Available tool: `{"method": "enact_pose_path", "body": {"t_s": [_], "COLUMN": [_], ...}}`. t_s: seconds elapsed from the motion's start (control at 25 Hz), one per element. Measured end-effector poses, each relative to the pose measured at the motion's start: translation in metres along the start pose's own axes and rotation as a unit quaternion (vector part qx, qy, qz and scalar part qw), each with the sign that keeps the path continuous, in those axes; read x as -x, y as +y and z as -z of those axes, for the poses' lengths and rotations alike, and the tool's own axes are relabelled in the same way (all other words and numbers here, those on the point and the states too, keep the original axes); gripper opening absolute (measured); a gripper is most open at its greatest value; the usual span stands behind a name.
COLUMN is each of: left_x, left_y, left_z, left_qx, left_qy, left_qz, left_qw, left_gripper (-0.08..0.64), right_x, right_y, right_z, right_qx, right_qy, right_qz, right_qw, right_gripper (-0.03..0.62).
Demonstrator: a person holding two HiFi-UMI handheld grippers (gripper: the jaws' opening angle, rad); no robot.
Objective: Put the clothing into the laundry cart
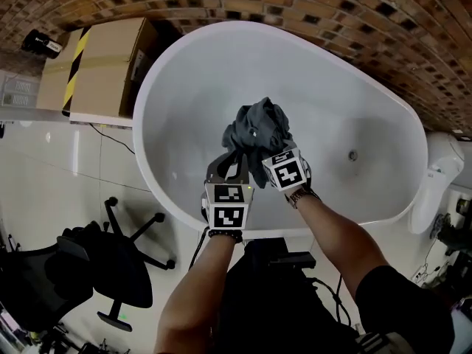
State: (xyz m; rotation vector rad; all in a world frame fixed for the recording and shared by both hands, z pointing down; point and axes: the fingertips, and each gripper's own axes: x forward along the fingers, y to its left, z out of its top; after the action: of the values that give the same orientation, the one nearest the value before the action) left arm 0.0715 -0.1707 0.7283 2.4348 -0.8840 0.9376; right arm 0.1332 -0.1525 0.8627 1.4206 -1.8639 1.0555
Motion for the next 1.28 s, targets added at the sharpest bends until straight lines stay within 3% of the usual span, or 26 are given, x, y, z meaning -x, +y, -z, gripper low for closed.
{"method": "enact_pose_path", "body": {"t_s": [0.28, 0.6, 0.88, 1.28], "left_x": [0.092, 0.205, 0.317, 0.465], "left_y": [0.004, 0.016, 0.031, 0.049], "left_z": [-0.037, -0.054, -0.082, -0.099], "left_qx": [0.013, 0.059, 0.097, 0.120], "left_qy": [-0.031, -0.073, -0.121, -0.182], "left_qz": [-0.032, -0.076, -0.119, -0.178], "left_qw": [0.9989, 0.9926, 0.9806, 0.9595], "left_gripper": [0.052, 0.052, 0.052, 0.054], "right_x": [0.087, 0.183, 0.276, 0.388], "right_y": [0.052, 0.130, 0.220, 0.342], "right_z": [-0.051, -0.102, -0.167, -0.218], "right_qx": [0.032, 0.071, 0.121, 0.176], "right_qy": [-0.043, -0.086, -0.138, -0.196], "right_qz": [-0.009, -0.037, -0.079, -0.136], "right_qw": [0.999, 0.993, 0.980, 0.955], "right_gripper": [0.126, 0.126, 0.126, 0.124]}}
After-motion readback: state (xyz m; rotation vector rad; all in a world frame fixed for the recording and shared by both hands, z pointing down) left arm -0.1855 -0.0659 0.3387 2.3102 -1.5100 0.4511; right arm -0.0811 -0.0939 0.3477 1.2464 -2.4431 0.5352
